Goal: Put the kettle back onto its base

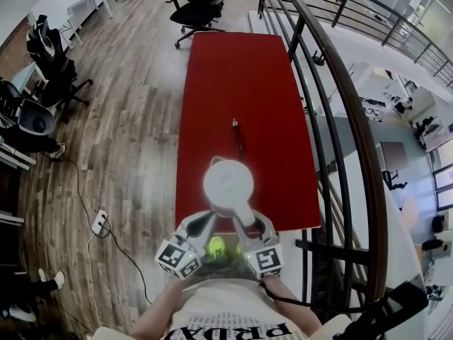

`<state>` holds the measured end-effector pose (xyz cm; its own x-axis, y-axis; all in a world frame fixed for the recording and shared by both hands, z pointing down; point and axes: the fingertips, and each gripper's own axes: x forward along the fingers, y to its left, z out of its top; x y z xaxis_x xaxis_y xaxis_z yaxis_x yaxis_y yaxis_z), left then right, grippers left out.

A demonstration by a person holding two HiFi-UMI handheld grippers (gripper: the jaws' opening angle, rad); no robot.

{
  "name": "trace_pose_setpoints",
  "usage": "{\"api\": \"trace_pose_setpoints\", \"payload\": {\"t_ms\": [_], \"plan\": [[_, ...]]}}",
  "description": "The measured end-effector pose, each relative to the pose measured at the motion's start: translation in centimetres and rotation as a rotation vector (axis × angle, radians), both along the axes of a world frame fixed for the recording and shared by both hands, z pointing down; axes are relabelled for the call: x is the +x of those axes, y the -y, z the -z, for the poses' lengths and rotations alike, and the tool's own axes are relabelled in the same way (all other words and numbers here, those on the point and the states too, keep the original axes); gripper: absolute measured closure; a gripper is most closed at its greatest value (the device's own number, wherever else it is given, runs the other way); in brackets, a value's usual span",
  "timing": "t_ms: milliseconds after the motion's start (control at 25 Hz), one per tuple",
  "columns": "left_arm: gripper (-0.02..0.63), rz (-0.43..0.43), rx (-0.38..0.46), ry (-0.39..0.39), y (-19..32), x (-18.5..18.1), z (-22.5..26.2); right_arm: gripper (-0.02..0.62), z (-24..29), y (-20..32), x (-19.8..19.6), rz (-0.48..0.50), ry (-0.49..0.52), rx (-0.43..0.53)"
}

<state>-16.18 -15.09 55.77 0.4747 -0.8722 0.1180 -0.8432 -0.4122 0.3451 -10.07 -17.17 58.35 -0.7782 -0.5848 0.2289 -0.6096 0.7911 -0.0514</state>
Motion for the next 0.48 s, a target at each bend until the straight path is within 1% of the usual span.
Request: {"api": "trace_pose_setpoints", "payload": {"t_ms": [120, 240, 360, 480], "plan": [[0.614, -0.006, -0.002, -0.002, -0.1, -0.2, 0.0, 0.471, 0.2, -0.1, -0.3, -0.020, 0.004, -0.010], [0.614, -0.011, -0.004, 0.000, -0.3, -0.3, -0.1, 0.469, 0.1, -0.1, -0.1, -0.002, -0.005, -0.007], [0.614, -0.020, -0.006, 0.003, -0.3, -0.3, -0.2, 0.471, 0.1, 0.3, 0.4, 0.045, 0.004, -0.001], [0.614, -0.029, -0.005, 0.004, -0.3, -0.4, -0.2, 0.471, 0.2, 0.8, 0.8, 0.121, 0.019, 0.009]]}}
